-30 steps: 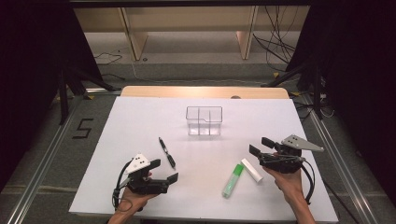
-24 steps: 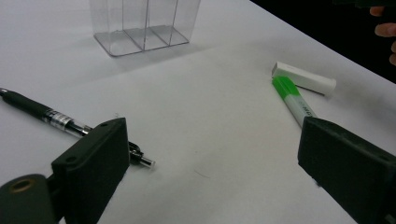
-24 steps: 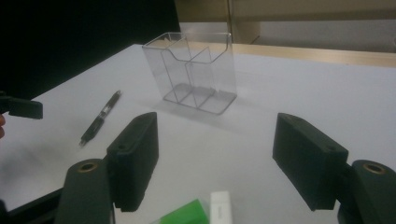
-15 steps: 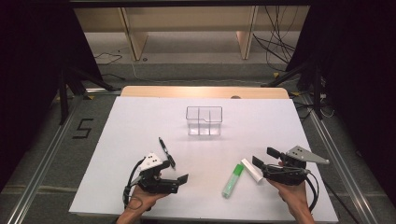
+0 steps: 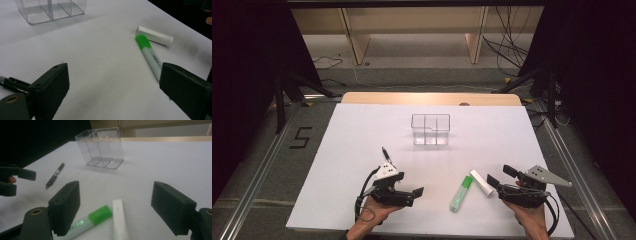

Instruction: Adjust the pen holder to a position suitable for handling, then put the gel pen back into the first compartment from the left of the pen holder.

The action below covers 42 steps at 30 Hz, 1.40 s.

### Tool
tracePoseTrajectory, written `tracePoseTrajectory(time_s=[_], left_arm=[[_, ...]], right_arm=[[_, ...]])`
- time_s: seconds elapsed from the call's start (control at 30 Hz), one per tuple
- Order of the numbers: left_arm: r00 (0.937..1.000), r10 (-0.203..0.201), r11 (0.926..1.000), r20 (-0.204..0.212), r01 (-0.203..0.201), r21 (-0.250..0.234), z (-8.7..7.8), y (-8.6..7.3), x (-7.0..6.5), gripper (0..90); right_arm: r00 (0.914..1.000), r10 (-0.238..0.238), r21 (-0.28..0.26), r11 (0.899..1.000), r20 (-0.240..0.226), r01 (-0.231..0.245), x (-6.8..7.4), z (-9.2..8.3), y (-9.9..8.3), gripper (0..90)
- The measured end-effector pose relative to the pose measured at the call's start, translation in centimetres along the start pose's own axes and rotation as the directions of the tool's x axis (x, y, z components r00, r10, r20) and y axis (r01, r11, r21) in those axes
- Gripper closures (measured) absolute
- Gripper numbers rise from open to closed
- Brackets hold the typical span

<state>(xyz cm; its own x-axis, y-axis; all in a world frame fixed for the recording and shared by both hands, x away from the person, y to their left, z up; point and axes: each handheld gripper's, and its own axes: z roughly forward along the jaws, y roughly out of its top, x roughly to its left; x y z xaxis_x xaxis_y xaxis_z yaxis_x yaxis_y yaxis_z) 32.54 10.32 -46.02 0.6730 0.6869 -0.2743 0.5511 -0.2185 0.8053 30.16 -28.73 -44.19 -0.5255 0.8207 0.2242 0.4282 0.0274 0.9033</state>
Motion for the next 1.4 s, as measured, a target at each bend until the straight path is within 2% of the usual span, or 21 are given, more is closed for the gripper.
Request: tracePoseTrajectory(time_s=[0.37, 0.57, 0.77, 1.03, 1.2, 1.4], left_arm=[[0.9998, 0.019, 0.9991, 0.000, -0.019, 0.039, 1.1, 1.0, -0.9, 8.7], [0.9988, 0.048, 0.9964, -0.001, -0.048, 0.069, 1.9, 1.5, -1.8, 8.7], [0.9976, 0.069, 0.9912, 0.004, -0.069, 0.113, 2.8, 1.7, -2.7, 8.7], [0.9951, 0.099, 0.9859, 0.002, -0.098, 0.135, 3.7, 2.3, -4.1, 9.8], [0.9943, 0.105, 0.9832, 0.018, -0.107, 0.148, 4.5, 2.3, -5.1, 10.6], [0.9911, 0.129, 0.9762, 0.033, -0.133, 0.172, 5.4, 2.2, -6.4, 11.4]], right_arm=[[0.9999, -0.009, -0.004, 1.000, 0.005, 0.009, 0.5, -0.7, -0.7, 23.4], [0.9999, -0.005, -0.001, 1.000, 0.013, 0.005, 0.5, -1.0, -1.1, 23.1], [0.9999, -0.002, -0.004, 1.000, 0.015, 0.002, 0.5, -1.1, -1.2, 23.2], [0.9995, 0.001, -0.003, 1.000, 0.032, -0.001, 0.6, -1.6, -1.5, 23.2], [0.9992, 0.001, -0.009, 1.000, 0.040, -0.001, 0.6, -1.9, -1.6, 23.4], [0.9989, 0.000, -0.003, 1.000, 0.048, 0.000, 0.7, -2.1, -1.8, 23.5]])
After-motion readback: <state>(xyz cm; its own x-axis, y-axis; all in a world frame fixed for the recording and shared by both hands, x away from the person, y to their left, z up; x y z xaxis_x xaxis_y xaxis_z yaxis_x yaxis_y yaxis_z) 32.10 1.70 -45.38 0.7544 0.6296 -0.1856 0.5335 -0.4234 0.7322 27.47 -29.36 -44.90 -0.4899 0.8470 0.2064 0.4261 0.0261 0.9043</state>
